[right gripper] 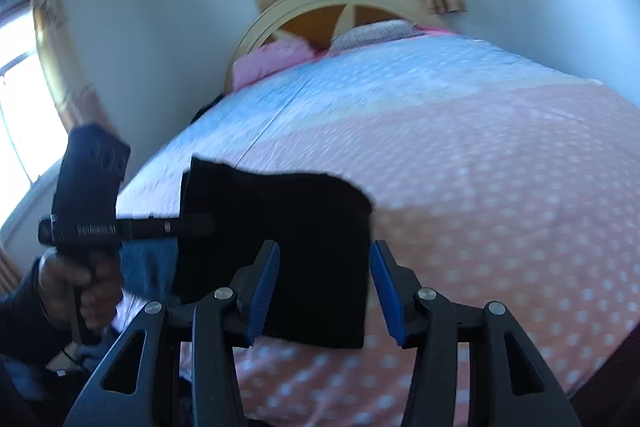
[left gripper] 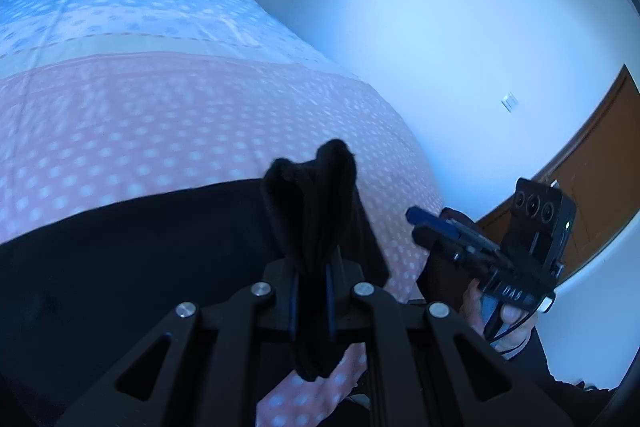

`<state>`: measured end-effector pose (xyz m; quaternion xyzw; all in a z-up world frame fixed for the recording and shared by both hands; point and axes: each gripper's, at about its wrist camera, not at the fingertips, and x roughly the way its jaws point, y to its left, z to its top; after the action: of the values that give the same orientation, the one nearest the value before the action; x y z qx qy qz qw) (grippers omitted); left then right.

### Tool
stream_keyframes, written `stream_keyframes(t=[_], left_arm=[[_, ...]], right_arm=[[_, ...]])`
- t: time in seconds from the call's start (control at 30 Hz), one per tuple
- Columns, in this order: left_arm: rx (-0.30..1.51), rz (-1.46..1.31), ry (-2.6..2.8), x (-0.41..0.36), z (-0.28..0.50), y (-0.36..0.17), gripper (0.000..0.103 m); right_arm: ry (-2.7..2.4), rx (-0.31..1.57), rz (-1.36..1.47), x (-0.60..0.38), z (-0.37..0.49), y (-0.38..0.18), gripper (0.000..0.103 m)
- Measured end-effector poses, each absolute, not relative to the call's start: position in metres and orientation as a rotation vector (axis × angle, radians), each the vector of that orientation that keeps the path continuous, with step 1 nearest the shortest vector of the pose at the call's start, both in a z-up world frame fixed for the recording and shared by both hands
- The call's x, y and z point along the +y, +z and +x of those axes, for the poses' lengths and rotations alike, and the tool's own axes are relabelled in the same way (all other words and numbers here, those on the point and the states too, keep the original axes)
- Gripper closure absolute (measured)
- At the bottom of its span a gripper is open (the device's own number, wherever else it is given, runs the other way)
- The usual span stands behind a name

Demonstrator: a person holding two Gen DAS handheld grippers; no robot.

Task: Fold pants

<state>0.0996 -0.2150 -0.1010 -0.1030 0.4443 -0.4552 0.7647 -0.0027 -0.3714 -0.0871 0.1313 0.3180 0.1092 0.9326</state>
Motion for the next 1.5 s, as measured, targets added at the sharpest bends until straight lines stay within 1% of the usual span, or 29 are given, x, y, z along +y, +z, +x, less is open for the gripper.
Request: stream_keyframes(t=[0.13,0.3,0.7,1.23,1.5], left_arm=[[0.959,-0.276,-0.958,-0.192,0.106,-0.103,0.093],[0.959,-0.329,-0.914,-0.164,0.115,-0.109,0.093],[0.985,-0.436,-0.833,-0.098,0.119,-0.123,0.093],[1.009,-0.521,-0.768,-0.047,0.119,-0.123,0.093],[1.044,-0.561,-0.724,-0.027,0.125,-0.132,0.093]], right_arm=[[0.268,0.688,0.176,-0.335,0.002,-0.094,0.054],[0.296,0.693,0.133,-0.312,0.005,-0.098,0.054],[0.316,0.693,0.106,-0.296,0.006,-0.104,0.054],[0.371,0.686,0.052,-0.27,0.004,-0.11,0.054],[0.383,0.683,0.049,-0.264,0.003,-0.112,0.054]])
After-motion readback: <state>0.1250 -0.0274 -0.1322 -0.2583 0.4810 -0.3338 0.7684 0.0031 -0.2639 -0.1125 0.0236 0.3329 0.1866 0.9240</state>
